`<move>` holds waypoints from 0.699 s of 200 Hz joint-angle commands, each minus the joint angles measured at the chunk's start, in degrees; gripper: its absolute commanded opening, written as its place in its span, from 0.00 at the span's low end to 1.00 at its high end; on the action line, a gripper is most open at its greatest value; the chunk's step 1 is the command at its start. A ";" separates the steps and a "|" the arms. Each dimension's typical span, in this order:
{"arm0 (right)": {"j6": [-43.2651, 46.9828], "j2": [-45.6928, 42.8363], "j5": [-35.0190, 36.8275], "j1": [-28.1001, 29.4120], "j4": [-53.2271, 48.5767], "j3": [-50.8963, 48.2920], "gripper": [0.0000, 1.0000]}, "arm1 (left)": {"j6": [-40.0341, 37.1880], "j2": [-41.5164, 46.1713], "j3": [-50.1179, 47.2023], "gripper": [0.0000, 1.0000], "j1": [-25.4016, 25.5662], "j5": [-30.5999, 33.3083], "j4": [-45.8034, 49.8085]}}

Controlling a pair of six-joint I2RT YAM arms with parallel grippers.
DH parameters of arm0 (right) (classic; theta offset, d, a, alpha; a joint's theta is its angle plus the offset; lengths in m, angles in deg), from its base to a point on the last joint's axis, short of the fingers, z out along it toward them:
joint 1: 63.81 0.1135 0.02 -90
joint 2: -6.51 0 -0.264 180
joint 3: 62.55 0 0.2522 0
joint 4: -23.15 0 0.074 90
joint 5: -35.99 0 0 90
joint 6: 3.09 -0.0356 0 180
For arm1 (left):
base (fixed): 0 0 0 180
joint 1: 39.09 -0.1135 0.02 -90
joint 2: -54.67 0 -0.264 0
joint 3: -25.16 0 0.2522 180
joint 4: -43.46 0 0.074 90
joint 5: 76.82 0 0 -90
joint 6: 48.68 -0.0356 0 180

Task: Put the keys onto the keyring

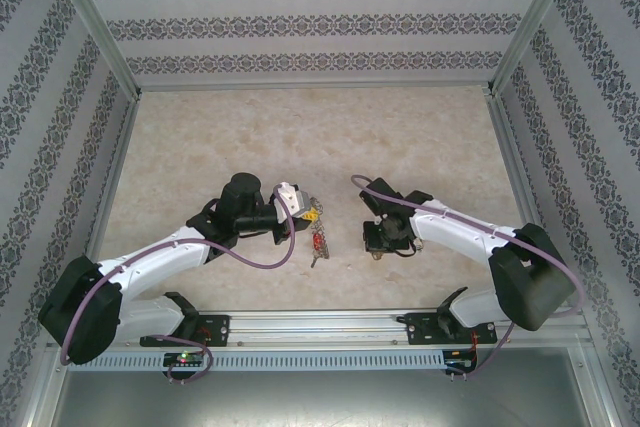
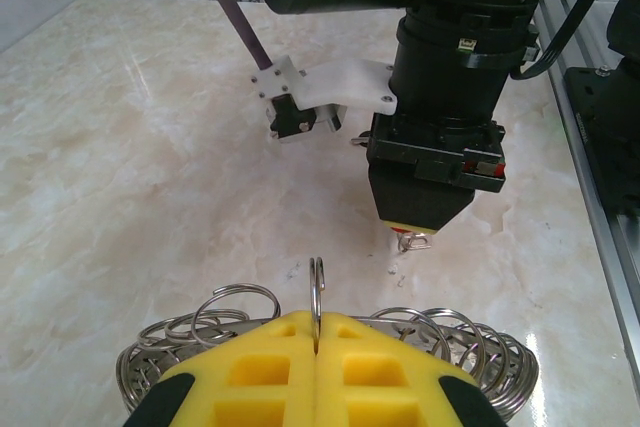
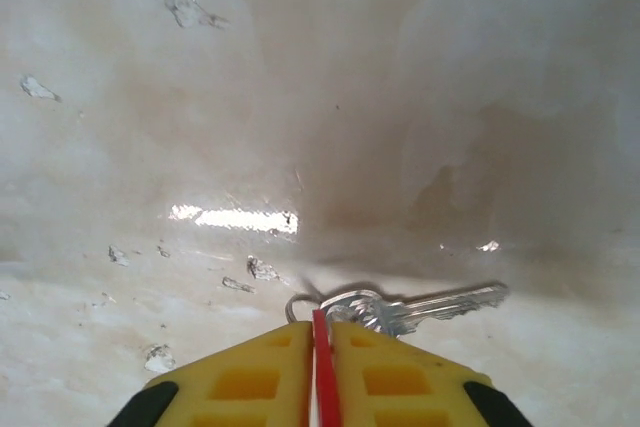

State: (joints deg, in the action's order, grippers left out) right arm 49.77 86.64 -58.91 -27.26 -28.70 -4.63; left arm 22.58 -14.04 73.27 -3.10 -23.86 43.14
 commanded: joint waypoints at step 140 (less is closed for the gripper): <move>6.28 -1.70 0.15 -1.04 0.75 -0.90 0.37 | -0.44 1.96 -0.44 0.00 -0.21 1.25 -0.94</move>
State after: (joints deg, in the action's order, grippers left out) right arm 53.31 85.90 -57.75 -27.48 -27.63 -3.30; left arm 22.53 -13.95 73.25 -3.10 -22.52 43.14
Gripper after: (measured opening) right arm 0.366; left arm 0.058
